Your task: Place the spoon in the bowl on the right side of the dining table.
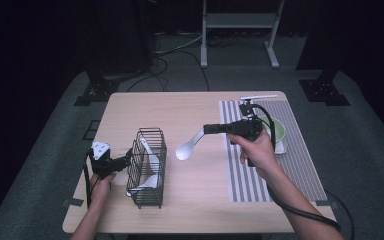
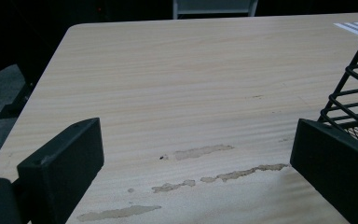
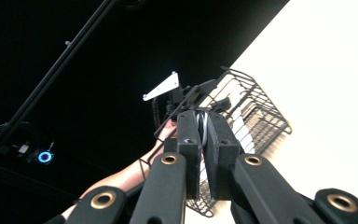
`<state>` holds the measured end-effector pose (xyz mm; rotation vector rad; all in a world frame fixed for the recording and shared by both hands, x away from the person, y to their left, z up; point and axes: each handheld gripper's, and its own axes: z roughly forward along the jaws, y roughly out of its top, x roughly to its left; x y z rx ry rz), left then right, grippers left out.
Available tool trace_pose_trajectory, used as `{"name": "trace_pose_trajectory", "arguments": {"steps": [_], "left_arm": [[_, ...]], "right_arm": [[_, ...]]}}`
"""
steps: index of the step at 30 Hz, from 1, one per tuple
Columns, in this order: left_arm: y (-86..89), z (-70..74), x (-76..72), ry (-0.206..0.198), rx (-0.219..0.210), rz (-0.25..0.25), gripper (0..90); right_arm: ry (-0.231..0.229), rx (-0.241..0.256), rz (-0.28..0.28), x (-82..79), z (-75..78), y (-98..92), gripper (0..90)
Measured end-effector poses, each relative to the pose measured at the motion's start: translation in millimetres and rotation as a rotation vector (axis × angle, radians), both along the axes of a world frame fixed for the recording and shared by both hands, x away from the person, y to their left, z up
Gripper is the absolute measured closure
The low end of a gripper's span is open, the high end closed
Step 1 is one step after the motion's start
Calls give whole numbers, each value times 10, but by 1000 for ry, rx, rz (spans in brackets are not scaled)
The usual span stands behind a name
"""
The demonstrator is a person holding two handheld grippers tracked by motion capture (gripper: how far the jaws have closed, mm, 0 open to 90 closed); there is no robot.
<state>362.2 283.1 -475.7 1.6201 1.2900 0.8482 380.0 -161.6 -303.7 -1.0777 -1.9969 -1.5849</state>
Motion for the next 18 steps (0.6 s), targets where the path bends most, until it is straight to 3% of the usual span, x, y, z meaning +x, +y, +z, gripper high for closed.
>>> {"name": "trace_pose_trajectory", "arguments": {"steps": [18], "left_arm": [[1,0,1,0,-2,0,16]], "right_arm": [[11,8,-79,13,-131,-335,854]]}}
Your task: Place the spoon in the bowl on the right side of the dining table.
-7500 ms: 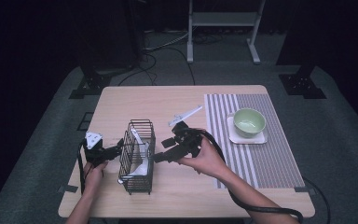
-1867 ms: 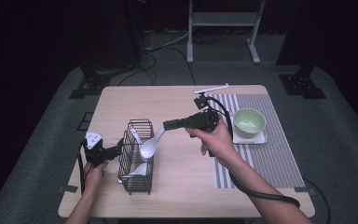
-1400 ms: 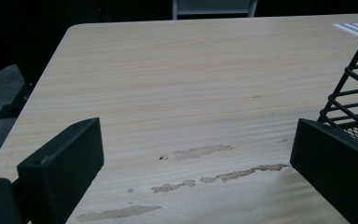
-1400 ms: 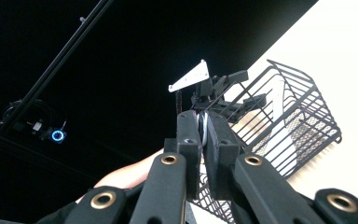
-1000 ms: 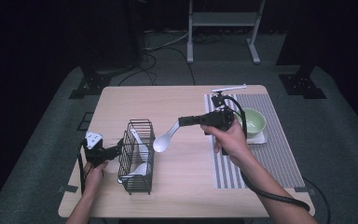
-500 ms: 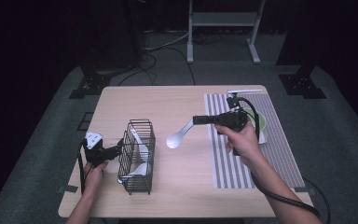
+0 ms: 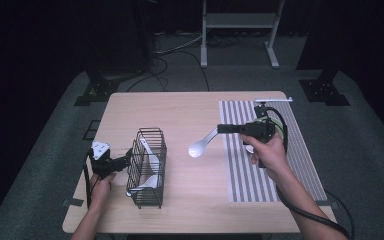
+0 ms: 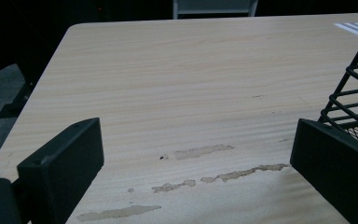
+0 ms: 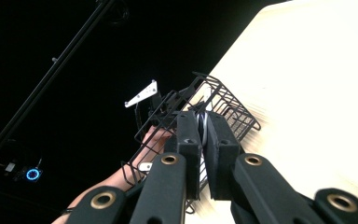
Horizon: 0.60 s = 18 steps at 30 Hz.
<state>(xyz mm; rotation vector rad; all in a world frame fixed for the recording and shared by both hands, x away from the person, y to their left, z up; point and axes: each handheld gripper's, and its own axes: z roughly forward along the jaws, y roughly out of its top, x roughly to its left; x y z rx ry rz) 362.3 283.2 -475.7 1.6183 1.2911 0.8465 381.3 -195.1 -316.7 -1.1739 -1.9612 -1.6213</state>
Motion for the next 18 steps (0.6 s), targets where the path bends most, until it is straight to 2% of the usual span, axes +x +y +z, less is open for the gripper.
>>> {"name": "trace_pose_trajectory", "arguments": {"steps": [18], "left_arm": [[-2,0,-1,1,3,0,16]], "right_arm": [[19,16,-65,-2,-86,-269,854]]}}
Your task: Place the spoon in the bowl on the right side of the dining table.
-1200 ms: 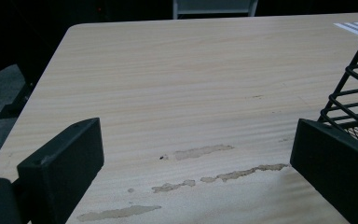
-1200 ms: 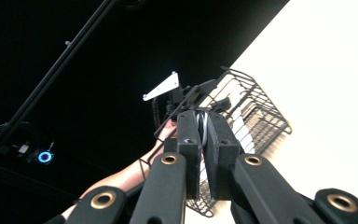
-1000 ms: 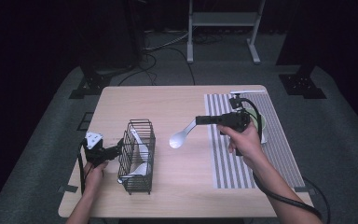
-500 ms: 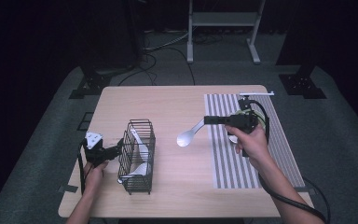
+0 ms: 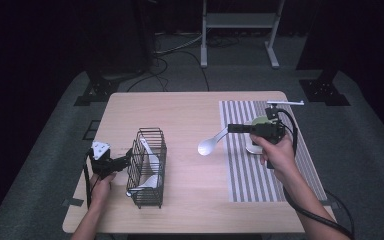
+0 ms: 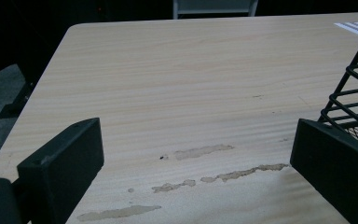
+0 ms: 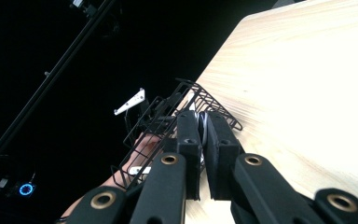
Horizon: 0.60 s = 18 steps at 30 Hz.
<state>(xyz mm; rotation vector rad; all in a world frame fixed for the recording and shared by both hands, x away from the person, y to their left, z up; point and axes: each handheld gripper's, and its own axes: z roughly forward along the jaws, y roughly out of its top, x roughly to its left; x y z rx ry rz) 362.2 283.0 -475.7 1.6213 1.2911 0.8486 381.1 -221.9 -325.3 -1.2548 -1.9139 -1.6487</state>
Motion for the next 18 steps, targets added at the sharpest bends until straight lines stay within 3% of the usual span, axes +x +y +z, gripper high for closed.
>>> {"name": "trace_pose_trajectory", "arguments": {"steps": [18], "left_arm": [[4,-1,1,-1,-2,1,16]], "right_arm": [[13,-7,-53,41,-63,-196,854]]}}
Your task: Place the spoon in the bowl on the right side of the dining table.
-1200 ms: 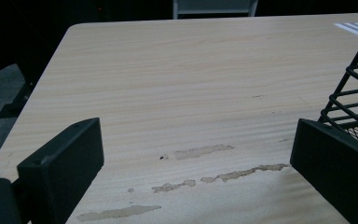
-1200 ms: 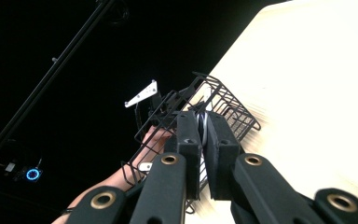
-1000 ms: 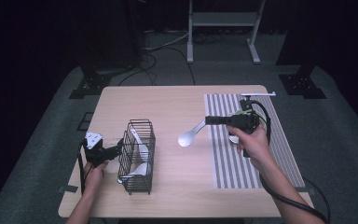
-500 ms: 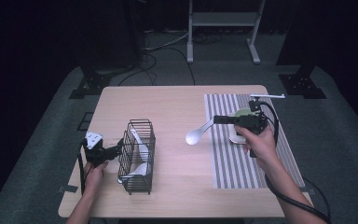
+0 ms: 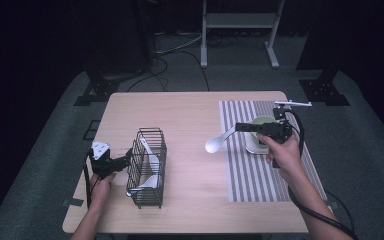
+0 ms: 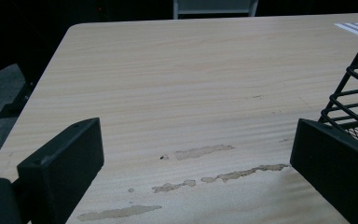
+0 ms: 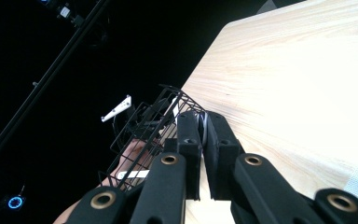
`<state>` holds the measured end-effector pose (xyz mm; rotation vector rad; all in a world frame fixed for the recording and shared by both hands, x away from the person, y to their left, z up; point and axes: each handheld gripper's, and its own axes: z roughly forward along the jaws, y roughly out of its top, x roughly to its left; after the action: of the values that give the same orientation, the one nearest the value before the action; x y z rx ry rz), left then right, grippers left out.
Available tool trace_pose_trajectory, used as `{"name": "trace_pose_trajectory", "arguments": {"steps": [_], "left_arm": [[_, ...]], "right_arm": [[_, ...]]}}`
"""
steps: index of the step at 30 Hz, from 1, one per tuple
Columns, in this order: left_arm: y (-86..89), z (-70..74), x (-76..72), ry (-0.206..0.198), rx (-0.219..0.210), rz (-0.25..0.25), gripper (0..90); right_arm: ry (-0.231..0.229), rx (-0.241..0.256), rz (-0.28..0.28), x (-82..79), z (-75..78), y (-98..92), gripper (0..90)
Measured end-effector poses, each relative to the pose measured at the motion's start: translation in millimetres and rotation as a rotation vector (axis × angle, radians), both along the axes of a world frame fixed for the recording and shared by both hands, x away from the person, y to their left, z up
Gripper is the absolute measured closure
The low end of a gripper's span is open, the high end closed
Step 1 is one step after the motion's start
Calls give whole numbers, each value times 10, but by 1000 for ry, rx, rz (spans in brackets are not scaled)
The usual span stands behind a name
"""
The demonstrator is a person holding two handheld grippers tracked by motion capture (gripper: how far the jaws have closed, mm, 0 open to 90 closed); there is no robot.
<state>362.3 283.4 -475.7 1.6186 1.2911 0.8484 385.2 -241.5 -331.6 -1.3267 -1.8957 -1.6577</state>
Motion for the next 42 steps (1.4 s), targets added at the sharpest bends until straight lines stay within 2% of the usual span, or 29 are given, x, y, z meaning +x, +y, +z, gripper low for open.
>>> {"name": "trace_pose_trajectory", "arguments": {"steps": [42], "left_arm": [[1,0,1,-1,-1,1,16]], "right_arm": [[21,-14,-155,89,-156,-472,854]]}}
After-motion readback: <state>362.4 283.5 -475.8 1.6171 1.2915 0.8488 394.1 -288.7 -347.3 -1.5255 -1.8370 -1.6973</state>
